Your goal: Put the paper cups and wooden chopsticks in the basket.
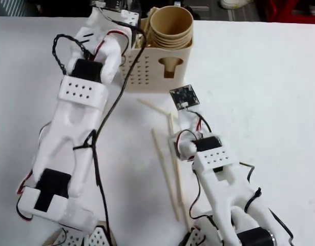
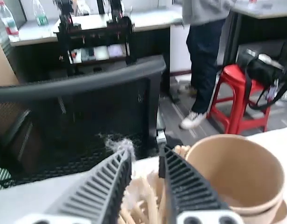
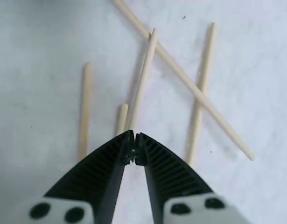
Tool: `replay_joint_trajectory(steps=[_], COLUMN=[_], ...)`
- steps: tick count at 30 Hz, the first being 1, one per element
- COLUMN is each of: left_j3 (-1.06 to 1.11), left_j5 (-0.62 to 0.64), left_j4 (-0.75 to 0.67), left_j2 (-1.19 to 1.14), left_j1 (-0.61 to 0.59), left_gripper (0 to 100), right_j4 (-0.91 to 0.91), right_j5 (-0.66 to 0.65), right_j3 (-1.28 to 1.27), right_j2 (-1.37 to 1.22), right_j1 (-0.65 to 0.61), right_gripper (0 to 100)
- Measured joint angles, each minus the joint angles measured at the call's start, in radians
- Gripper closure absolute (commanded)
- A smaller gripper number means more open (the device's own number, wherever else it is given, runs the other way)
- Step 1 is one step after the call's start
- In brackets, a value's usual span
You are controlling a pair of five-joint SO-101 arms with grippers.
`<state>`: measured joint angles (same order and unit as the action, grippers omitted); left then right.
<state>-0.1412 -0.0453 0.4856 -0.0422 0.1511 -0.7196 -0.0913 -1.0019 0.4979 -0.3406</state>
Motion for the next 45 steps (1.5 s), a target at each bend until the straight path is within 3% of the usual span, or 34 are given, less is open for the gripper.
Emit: replay_joint_trajectory(steps=[11,19,45], left_j3=[0.000,0.000,0.006], left_j5=[-0.003,-0.138,-0.256], left_j4=[0.212,0.463,1.186], left_j2=[0.104,0.255,0.485], left_j1=[0.000,0.000,-0.106], left_gripper=[88,88,88], right_j4=[0.000,0.008,0.054], right_j5=[0.000,0.000,0.000], right_j3=[0.000,0.000,-0.012], right_j2=[0.000,0.000,-0.002], right_j1=[0.000,0.000,0.000], right_gripper=[98.1,98.1,98.1])
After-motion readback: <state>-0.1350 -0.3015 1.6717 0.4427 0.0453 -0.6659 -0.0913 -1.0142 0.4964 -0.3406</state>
